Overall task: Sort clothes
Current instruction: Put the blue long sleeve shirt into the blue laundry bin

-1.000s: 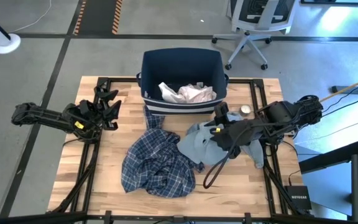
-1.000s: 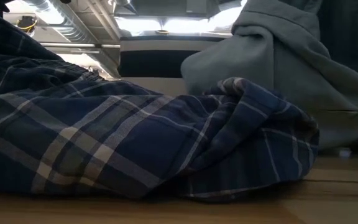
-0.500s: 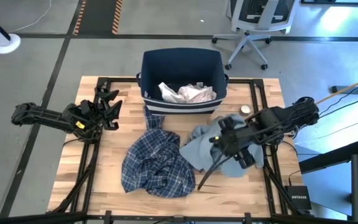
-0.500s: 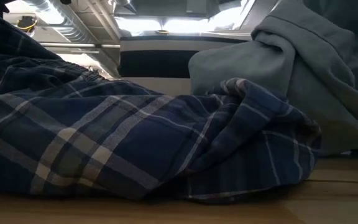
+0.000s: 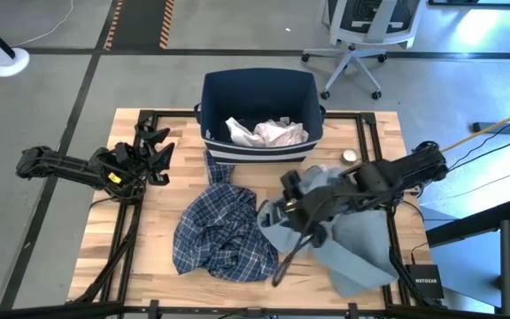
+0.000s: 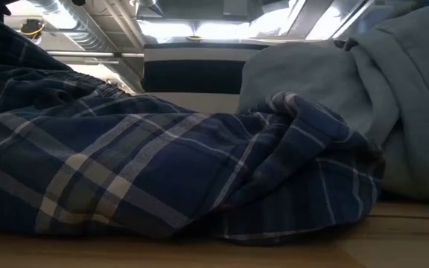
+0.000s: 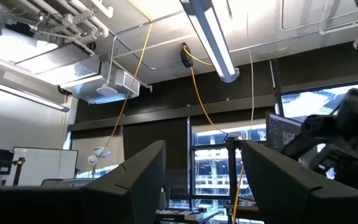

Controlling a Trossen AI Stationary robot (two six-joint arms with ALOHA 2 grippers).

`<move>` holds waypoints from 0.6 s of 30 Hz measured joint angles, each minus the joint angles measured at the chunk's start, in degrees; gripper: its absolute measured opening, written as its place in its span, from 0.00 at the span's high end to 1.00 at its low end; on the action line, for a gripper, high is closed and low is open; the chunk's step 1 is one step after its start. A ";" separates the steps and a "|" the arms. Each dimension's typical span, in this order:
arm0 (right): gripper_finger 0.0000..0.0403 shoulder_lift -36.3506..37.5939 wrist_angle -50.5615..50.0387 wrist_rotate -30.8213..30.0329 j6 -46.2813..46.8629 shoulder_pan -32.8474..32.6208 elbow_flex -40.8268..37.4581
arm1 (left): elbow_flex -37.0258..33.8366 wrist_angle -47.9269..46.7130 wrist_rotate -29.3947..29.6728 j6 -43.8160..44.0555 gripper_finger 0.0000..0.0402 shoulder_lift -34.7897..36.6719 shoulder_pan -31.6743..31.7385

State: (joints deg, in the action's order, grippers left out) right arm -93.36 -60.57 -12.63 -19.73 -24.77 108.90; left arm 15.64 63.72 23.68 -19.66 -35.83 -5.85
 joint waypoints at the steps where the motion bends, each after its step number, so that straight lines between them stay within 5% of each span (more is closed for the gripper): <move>1: 0.39 -1.00 1.10 -1.69 -1.64 0.08 0.02 | 0.00 0.01 0.00 0.03 0.48 0.01 0.01; 10: 0.39 -14.35 4.33 -7.18 -12.14 1.45 0.00 | -0.01 -0.14 0.00 -0.02 0.48 0.00 0.00; 18: 0.39 -25.72 9.50 5.88 -14.05 4.48 -0.04 | 0.00 -0.19 0.10 -0.31 0.48 0.01 0.00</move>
State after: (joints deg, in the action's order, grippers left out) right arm -119.08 -51.07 -6.75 -33.78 -20.28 108.86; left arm 15.64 63.53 23.78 -19.97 -35.82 -5.85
